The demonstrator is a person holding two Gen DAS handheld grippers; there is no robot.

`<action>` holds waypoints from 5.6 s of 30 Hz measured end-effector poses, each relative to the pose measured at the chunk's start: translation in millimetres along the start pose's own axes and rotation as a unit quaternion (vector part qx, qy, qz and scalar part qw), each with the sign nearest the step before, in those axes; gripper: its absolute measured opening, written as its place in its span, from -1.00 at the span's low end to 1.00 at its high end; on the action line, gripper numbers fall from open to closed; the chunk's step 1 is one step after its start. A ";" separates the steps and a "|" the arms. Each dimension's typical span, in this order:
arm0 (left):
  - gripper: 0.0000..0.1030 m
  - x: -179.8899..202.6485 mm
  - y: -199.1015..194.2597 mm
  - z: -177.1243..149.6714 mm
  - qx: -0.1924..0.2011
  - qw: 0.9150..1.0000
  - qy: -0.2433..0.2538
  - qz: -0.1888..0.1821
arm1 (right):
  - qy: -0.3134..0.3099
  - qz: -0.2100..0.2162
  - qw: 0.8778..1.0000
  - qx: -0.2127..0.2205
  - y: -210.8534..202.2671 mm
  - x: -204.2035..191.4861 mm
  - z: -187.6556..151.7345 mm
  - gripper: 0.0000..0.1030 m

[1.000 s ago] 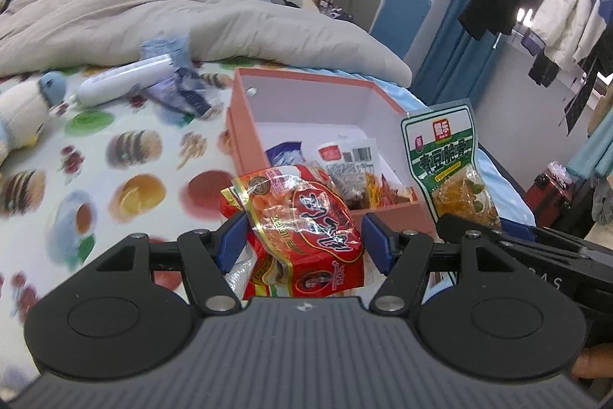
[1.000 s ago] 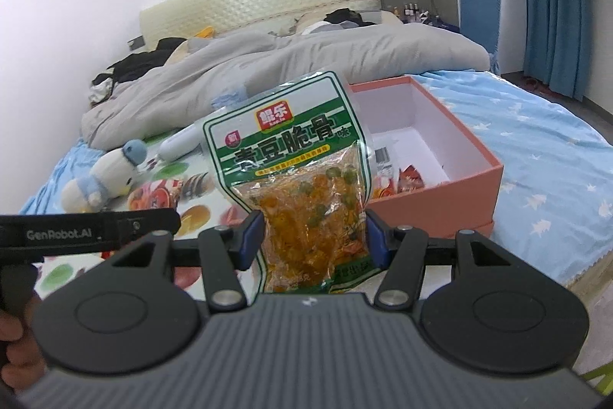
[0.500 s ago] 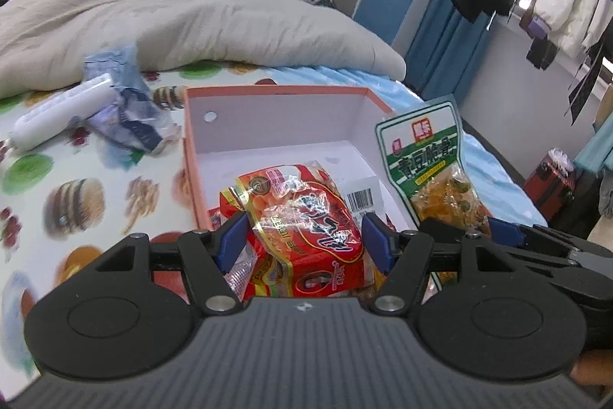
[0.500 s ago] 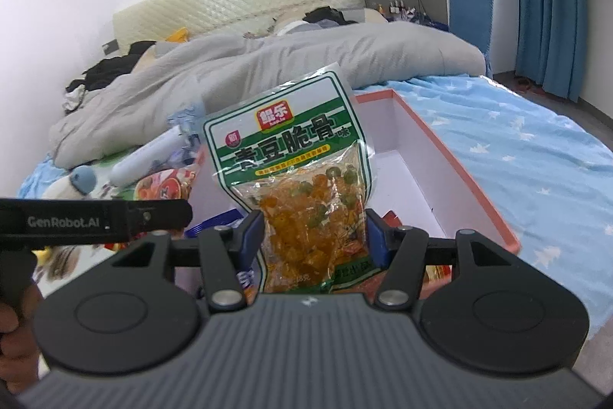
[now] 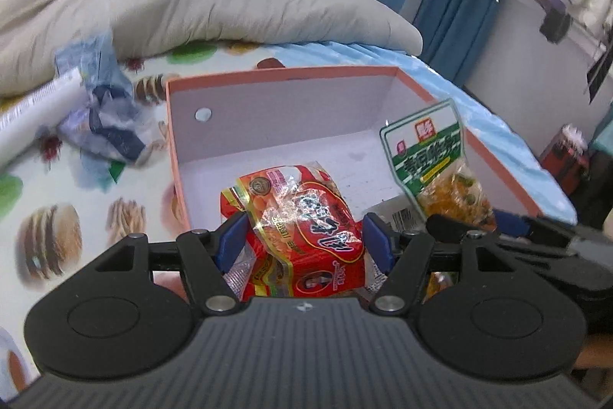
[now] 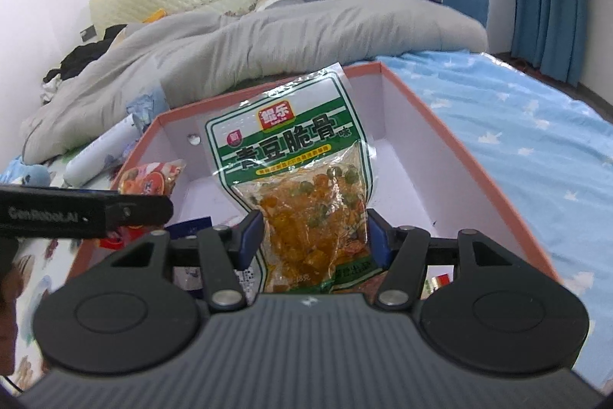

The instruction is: Organize snacks

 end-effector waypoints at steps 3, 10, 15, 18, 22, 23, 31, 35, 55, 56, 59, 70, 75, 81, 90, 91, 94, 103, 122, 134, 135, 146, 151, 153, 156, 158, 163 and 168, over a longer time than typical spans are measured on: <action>0.63 1.7 -1.8 0.6 0.006 1.000 0.007 0.002 | 0.004 -0.008 1.000 -0.001 -0.8 -0.1 -0.7 0.39; 0.68 2.4 -30.2 5.3 0.030 1.000 0.006 0.002 | 0.003 -0.007 1.000 0.004 -15.9 -7.3 2.7 0.41; 0.68 2.9 -72.6 8.3 0.055 0.998 0.014 0.007 | -0.009 0.003 1.000 0.028 -45.1 -25.9 11.7 0.41; 0.68 2.2 -103.8 9.2 0.072 0.997 0.013 0.011 | -0.016 0.011 0.999 0.046 -68.5 -39.8 17.5 0.41; 0.68 0.6 -148.0 6.4 0.093 0.996 0.008 0.013 | -0.027 0.016 0.997 0.069 -101.1 -58.5 23.5 0.41; 0.68 -0.2 -159.9 4.9 0.099 0.995 0.006 0.013 | -0.029 0.017 0.997 0.073 -108.8 -62.0 24.7 0.41; 0.68 0.9 -253.6 -6.2 0.148 0.988 0.009 0.038 | -0.033 0.030 0.993 0.107 -177.4 -95.9 29.3 0.41; 0.68 6.5 -294.7 -16.6 0.170 0.985 0.008 0.039 | -0.037 0.033 0.992 0.117 -207.1 -106.9 23.4 0.41; 0.68 6.8 -399.2 -97.6 0.169 0.984 -0.027 0.046 | -0.026 0.022 0.992 0.122 -289.7 -131.3 -25.5 0.41; 0.68 7.6 -402.7 -102.4 0.168 0.984 -0.027 0.046 | -0.024 0.024 0.992 0.121 -291.3 -131.8 -28.9 0.41; 0.68 8.8 -408.6 -117.5 0.159 0.986 -0.030 0.044 | -0.028 0.019 0.993 0.117 -296.9 -131.9 -37.6 0.41; 0.68 20.7 -402.3 -139.2 0.143 0.989 -0.013 0.042 | -0.025 0.004 0.994 0.103 -301.6 -120.4 -57.4 0.41; 0.68 22.2 -400.0 -136.8 0.142 0.989 -0.013 0.041 | -0.019 0.000 0.994 0.105 -303.3 -115.2 -60.5 0.41; 0.95 20.6 -397.0 -132.0 0.140 0.988 -0.035 0.049 | -0.036 0.007 0.993 0.111 -304.7 -118.5 -61.4 0.79; 1.00 12.1 -392.5 -133.0 0.135 0.987 -0.029 0.077 | -0.025 -0.014 0.993 0.115 -306.0 -112.5 -61.0 1.00; 1.00 12.8 -391.5 -133.2 0.134 0.988 -0.026 0.078 | -0.024 -0.010 0.993 0.114 -306.0 -112.9 -61.3 1.00; 1.00 14.9 -389.4 -133.4 0.117 0.990 -0.012 0.079 | -0.025 -0.010 0.993 0.115 -306.9 -113.9 -60.9 1.00; 1.00 13.4 -397.7 -127.8 0.122 0.987 -0.013 0.105 | -0.024 -0.017 0.993 0.114 -308.1 -114.9 -58.9 1.00; 1.00 21.1 -403.6 -131.6 0.125 0.988 -0.003 0.090 | -0.021 -0.021 0.992 0.119 -311.9 -116.3 -59.5 1.00; 1.00 23.1 -402.7 -133.7 0.119 0.989 -0.007 0.084 | -0.023 -0.022 0.992 0.123 -314.4 -119.8 -58.8 1.00; 1.00 23.0 -403.0 -133.8 0.120 0.989 -0.009 0.084 | -0.023 -0.022 0.992 0.123 -314.8 -120.0 -59.2 1.00; 1.00 21.4 -402.8 -133.2 0.120 0.989 -0.009 0.087 | -0.021 -0.021 0.992 0.122 -313.4 -121.1 -58.2 1.00; 1.00 21.7 -402.1 -133.7 0.118 0.989 -0.008 0.085 | -0.022 -0.020 0.992 0.121 -312.7 -123.5 -57.6 1.00; 1.00 20.7 -401.3 -133.6 0.116 0.990 -0.008 0.084 | -0.024 -0.018 0.992 0.120 -311.9 -123.6 -57.0 1.00; 1.00 21.3 -402.7 -133.2 0.118 0.990 -0.007 0.080 | -0.023 -0.020 0.992 0.120 -311.4 -124.2 -55.8 1.00; 1.00 21.4 -403.5 -133.0 0.120 0.989 -0.007 0.080 | -0.023 -0.020 0.992 0.120 -311.4 -123.8 -55.8 1.00; 1.00 18.8 -403.3 -133.2 0.121 0.989 -0.011 0.084 | -0.024 -0.020 0.992 0.121 -311.1 -124.3 -55.4 1.00; 1.00 18.9 -404.2 -133.0 0.124 0.989 -0.014 0.083 | -0.024 -0.019 0.992 0.124 -311.0 -125.3 -54.6 1.00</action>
Point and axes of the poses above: each gripper's, at about its wrist camera, not at the fingertips, and y roughly the way its jaws point, x to its right, z to its top, the point moved 8 cm from there along y, roughly the way its jaws point, and after that the axes turned 13 degrees about z, right-handed, at the moved point
